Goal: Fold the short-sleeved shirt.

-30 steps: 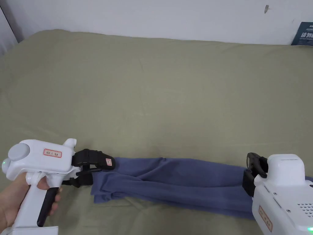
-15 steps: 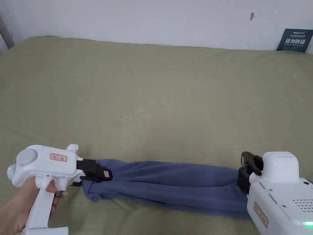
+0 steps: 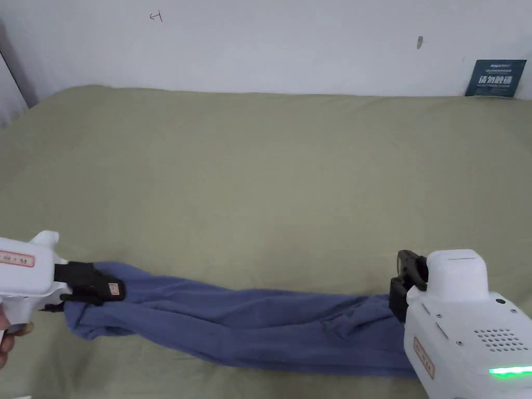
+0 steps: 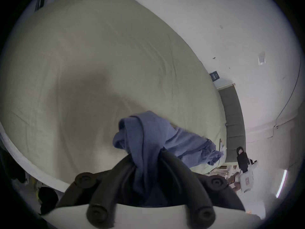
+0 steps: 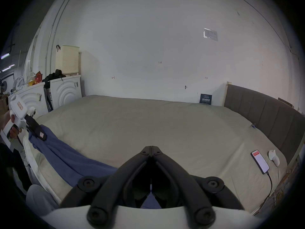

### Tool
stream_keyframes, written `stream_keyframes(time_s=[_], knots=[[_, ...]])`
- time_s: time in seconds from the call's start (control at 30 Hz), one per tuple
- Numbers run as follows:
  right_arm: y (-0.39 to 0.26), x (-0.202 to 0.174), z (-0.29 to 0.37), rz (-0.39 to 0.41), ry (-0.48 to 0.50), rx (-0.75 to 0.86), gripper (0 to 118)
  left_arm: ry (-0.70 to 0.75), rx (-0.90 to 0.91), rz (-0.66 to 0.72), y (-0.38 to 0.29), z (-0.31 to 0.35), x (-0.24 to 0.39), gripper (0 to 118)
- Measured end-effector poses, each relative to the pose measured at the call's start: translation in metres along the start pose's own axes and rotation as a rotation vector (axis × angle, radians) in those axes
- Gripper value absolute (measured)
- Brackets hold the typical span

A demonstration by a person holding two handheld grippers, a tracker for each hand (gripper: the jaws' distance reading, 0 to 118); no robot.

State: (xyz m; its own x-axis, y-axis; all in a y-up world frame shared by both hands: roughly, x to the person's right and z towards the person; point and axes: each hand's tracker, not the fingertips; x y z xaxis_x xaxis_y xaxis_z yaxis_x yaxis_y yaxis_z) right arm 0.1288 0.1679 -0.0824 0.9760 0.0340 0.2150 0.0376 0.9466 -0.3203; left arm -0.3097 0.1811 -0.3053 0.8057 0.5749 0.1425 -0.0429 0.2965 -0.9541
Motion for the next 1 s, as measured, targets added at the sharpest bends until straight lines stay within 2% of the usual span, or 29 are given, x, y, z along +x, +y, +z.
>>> stream_keyframes(time_s=[0.27,0.43,0.53,0.57,0.6,0.67,0.7,0.73,0.83,0.87,0.9,0.93,0.97,1.0], knots=[[-0.004,0.005,0.011,-0.027,0.003,-0.005,0,0.099,-0.065,-0.282,-0.016,-0.058,0.119,9],[-0.016,0.008,0.017,-0.019,-0.007,-0.025,0,0.111,-0.159,-0.344,-0.034,-0.127,0.160,9],[-0.021,0.013,0.019,-0.048,0.012,-0.049,0,0.131,-0.215,-0.371,-0.045,-0.175,0.173,9],[-0.022,0.014,0.019,-0.051,0.013,-0.053,0,0.122,-0.245,-0.390,-0.049,-0.189,0.175,18],[-0.024,0.015,0.019,-0.052,0.008,-0.057,0,0.102,-0.250,-0.390,-0.052,-0.202,0.175,42],[-0.027,0.017,0.019,-0.050,0.006,-0.070,0,0.036,-0.252,-0.330,-0.055,-0.219,0.171,117],[-0.029,0.019,0.019,-0.052,0.005,-0.077,0,-0.002,-0.211,-0.285,-0.055,-0.216,0.167,118],[-0.030,0.021,0.018,-0.054,0.005,-0.083,0,-0.025,-0.193,-0.251,-0.055,-0.211,0.170,118],[-0.031,0.023,0.017,-0.055,0.001,-0.090,0,-0.068,-0.156,-0.189,-0.050,-0.184,0.154,101],[-0.031,0.024,0.016,-0.060,0.002,-0.090,0,-0.100,-0.131,-0.179,-0.048,-0.167,0.152,84],[-0.031,0.025,0.015,-0.067,0.000,-0.089,0,-0.124,-0.108,-0.169,-0.046,-0.155,0.144,59],[-0.030,0.025,0.014,-0.073,0.003,-0.088,0,-0.128,-0.078,-0.155,-0.045,-0.142,0.134,21],[-0.030,0.025,0.013,-0.079,0.004,-0.088,0,-0.120,-0.042,-0.145,-0.045,-0.133,0.127,0],[-0.030,0.025,0.012,-0.083,0.005,-0.090,0,-0.086,0.005,-0.155,-0.047,-0.122,0.125,0]])
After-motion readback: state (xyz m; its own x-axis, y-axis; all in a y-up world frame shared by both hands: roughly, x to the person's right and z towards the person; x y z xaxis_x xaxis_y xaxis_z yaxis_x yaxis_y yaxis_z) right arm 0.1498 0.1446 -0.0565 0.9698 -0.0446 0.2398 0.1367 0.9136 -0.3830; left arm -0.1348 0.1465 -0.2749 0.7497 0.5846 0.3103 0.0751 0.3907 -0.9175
